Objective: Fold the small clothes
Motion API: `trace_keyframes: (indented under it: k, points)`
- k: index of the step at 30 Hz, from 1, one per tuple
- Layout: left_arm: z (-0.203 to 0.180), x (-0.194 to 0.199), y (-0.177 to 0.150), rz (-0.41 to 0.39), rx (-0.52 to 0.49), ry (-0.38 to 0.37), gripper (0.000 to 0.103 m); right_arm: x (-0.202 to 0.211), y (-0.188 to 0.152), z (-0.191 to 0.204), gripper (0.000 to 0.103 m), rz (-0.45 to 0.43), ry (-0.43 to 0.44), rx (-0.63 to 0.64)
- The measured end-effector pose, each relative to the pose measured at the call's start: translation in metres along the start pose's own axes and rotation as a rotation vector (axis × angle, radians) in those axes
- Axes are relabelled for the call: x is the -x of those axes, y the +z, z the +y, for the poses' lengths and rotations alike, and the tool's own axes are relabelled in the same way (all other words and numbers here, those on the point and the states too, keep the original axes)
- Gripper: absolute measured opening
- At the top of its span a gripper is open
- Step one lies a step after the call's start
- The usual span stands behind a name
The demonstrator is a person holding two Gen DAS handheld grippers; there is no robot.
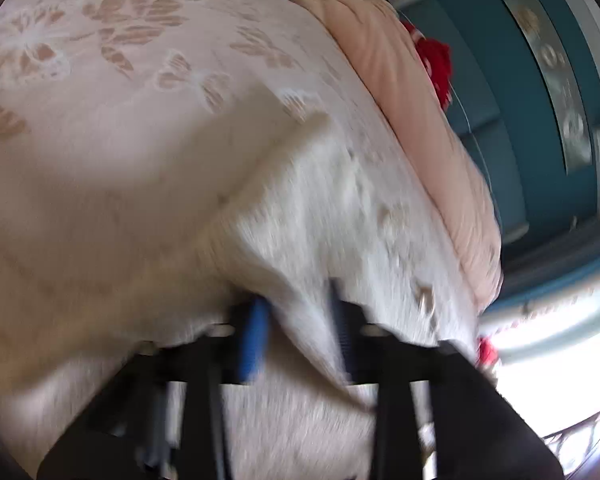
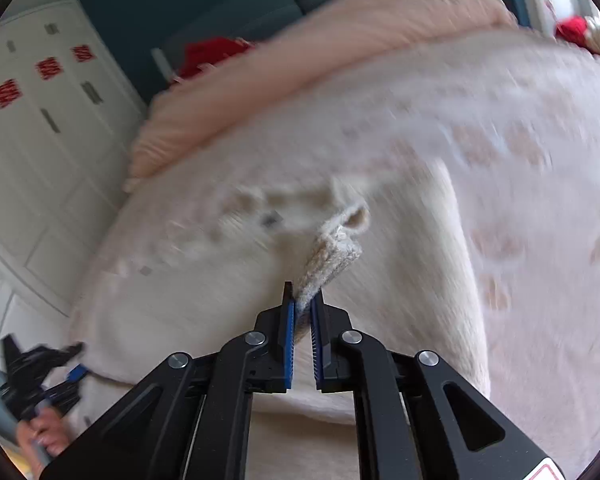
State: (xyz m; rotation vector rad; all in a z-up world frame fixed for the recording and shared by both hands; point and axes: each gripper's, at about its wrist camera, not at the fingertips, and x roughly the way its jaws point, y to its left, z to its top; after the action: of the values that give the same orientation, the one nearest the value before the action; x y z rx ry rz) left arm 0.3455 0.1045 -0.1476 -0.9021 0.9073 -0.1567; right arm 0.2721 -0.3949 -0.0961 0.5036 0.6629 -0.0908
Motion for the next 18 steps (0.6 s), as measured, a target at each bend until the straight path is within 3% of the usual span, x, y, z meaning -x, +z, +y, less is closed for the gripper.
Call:
trace_keyframes:
  k: [2, 5, 7, 9, 11, 14, 17, 18]
  points:
    - [0.004, 0.007, 0.012, -0.060, 0.029, -0.027, 0.007, 0.027, 0.011, 0.019, 0.007, -0.087, 0.066, 0.034]
    - [0.002, 0.024, 0.017, -0.204, -0.027, -0.017, 0.007, 0.047, 0.014, 0.029, 0.007, -0.166, 0.099, 0.086]
    - [0.004, 0.017, 0.017, -0.192, -0.042, 0.012, 0.007, 0.015, 0.001, 0.010, 0.006, -0.057, 0.001, 0.093]
    - [0.012, 0.002, 0.012, -0.150, -0.033, 0.055, 0.007, -0.025, -0.018, -0.027, 0.005, 0.104, -0.075, -0.013]
    - [0.011, 0.001, 0.007, -0.149, -0.053, 0.070, 0.007, -0.021, -0.024, -0.040, 0.005, 0.077, -0.040, -0.071]
    - [0.000, 0.002, 0.002, -0.161, -0.108, 0.102, 0.007, 0.003, -0.023, -0.034, 0.005, -0.008, -0.040, -0.040]
    - [0.002, -0.003, -0.003, -0.145, -0.131, 0.126, 0.008, -0.015, -0.030, -0.054, 0.004, 0.089, -0.058, -0.079]
    - [0.003, -0.004, -0.004, -0.142, -0.133, 0.130, 0.008, -0.012, -0.028, -0.059, 0.005, 0.081, -0.038, -0.105]
